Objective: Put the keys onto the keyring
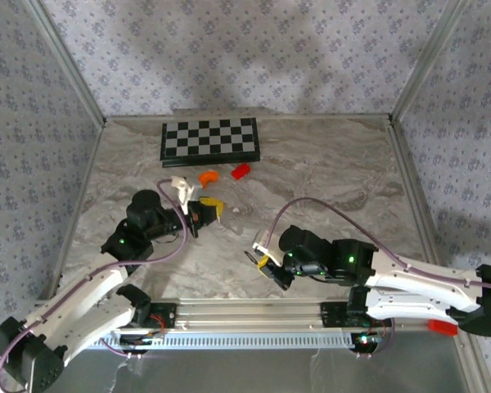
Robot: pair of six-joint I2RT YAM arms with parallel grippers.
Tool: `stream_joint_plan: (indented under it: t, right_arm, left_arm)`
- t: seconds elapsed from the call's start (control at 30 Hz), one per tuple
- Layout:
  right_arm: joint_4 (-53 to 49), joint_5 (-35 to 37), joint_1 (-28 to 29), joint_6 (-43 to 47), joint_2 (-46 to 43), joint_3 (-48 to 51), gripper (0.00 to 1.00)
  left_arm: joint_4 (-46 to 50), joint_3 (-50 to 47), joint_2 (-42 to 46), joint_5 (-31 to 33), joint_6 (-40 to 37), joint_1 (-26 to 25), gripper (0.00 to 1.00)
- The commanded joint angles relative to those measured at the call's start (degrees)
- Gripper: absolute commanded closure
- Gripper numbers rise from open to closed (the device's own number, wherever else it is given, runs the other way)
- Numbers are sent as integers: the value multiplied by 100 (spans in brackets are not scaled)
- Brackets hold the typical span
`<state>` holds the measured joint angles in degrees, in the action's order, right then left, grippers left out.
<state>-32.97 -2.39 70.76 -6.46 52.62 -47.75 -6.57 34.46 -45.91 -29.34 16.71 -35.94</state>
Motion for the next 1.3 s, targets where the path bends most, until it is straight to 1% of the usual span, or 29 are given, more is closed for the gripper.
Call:
stream_joint_plan:
  t: [0.0, 0.07, 0.17, 0.33, 0.47, 0.57, 0.63, 0.8, 1.0, 1.1, 1.27]
  right_arm:
    - [-305, -339, -199, 399, -59, -339, 100]
    - [-324, -454, -407, 409, -64, -430, 100]
    - [-384, -517, -624, 422, -68, -548, 100]
    - [-510, -446, -1015, 435, -186, -700, 100]
    - [-406, -640, -1256, 444, -286, -746, 100]
    - [-386, -760, -1321, 470, -293, -818, 100]
    - [-414, -680, -1319, 618, -270, -880, 100]
    - [-715, -792, -1198, 788, -255, -945, 100]
    - [-1553, -156, -775, 994, 64, -1320, 100]
    - [-1831, 67, -590, 1130, 56, -1509, 100]
    - [-2061, 272, -520, 1193, -32, -1801, 100]
  left_arm:
    - [-368, 357, -32, -338, -531, -515, 100]
    - [-297, 433, -96, -369, -771, -824, 100]
    - [-231, 488, -184, -423, -970, -1069, 100]
    - [-229, 492, -216, -558, -1056, -1179, 100]
    - [-258, 512, -317, -702, -1089, -1241, 100]
    - [-205, 518, -366, -686, -1159, -1302, 100]
    - [-205, 492, -346, -611, -1186, -1310, 100]
    - [-176, 448, -282, -338, -1247, -1322, 100]
    - [-120, 437, -286, -314, -1388, -1332, 100]
    - [14, 445, -253, -215, -1525, -1389, 100]
    - [105, 426, -208, -182, -1635, -1467, 100]
